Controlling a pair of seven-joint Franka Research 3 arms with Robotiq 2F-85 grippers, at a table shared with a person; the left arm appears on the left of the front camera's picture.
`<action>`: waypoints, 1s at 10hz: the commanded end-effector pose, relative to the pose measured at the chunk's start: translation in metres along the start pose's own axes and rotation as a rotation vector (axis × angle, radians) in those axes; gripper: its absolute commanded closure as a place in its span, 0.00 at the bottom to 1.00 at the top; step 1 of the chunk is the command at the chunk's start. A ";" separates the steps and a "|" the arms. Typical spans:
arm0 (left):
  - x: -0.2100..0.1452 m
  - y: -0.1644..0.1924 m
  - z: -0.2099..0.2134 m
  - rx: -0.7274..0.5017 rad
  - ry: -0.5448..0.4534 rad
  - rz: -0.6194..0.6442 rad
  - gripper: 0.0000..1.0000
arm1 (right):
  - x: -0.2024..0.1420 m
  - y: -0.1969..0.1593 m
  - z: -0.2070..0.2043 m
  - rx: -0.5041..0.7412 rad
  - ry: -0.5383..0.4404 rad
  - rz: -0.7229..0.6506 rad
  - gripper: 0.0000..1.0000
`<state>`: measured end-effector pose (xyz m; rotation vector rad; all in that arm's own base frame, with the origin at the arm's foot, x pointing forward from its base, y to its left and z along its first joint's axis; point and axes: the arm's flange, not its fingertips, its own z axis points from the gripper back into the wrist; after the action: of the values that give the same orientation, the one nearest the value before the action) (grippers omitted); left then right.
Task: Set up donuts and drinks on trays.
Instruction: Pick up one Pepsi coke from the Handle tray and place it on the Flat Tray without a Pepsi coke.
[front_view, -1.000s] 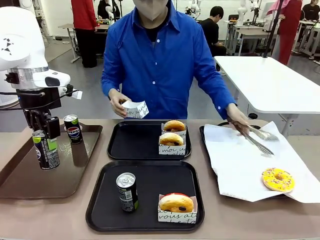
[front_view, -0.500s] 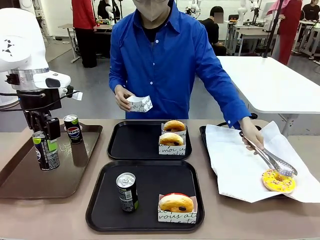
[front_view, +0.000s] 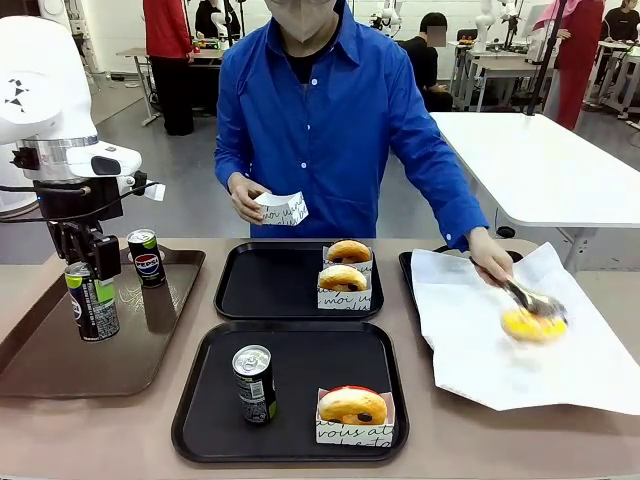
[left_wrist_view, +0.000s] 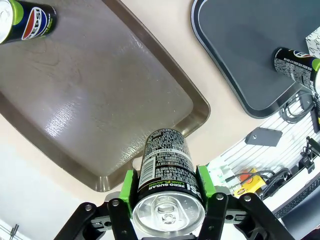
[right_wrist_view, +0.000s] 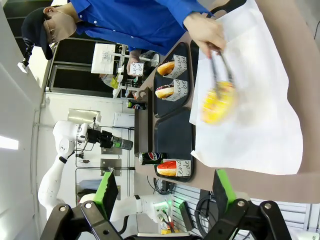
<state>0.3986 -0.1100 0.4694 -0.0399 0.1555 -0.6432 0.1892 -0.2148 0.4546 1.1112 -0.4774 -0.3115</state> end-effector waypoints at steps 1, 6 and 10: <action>0.000 0.000 0.002 0.000 -0.001 -0.005 0.42 | 0.003 0.000 0.001 0.029 -0.011 0.015 0.00; 0.000 0.000 0.002 0.000 -0.001 -0.005 0.42 | 0.003 0.000 0.001 0.029 -0.011 0.015 0.00; 0.000 0.000 0.002 0.000 -0.001 -0.005 0.42 | 0.003 0.000 0.001 0.029 -0.011 0.015 0.00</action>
<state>0.3986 -0.1100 0.4694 -0.0399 0.1555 -0.6433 0.1892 -0.2148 0.4546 1.1111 -0.4775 -0.3113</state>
